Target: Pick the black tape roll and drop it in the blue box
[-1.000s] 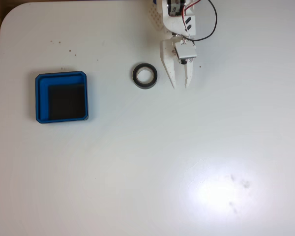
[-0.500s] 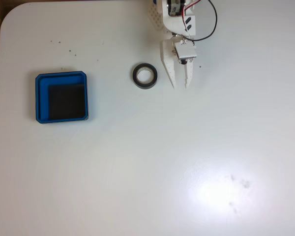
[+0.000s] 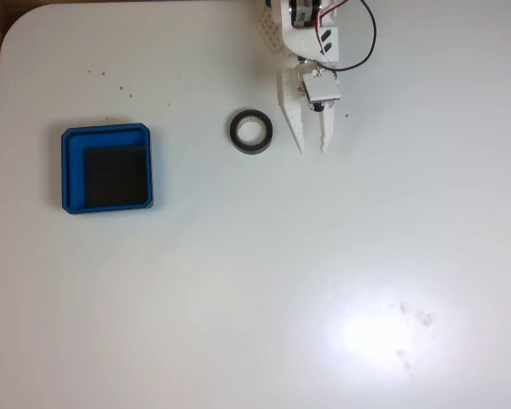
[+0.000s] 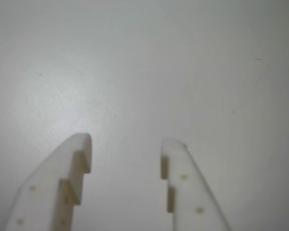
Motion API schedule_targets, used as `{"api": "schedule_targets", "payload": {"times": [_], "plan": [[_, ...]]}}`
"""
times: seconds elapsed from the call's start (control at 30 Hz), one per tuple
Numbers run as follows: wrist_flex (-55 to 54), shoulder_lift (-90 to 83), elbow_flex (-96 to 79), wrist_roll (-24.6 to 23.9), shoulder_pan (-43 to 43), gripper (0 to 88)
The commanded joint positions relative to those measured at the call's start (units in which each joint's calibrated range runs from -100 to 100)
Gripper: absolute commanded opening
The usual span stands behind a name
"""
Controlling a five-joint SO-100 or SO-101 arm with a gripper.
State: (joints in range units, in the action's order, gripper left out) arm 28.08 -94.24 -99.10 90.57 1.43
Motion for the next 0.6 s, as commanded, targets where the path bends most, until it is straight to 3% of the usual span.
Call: {"api": "schedule_targets", "payload": {"times": [0.0, 0.23, 0.57], "plan": [[-0.77, -0.32, -0.81, 0.32, -0.31, 7.1], [-0.93, -0.57, -0.72, -0.12, -2.07, 7.1], [-0.69, -0.24, -0.72, 0.06, -26.98, 7.1]]}}
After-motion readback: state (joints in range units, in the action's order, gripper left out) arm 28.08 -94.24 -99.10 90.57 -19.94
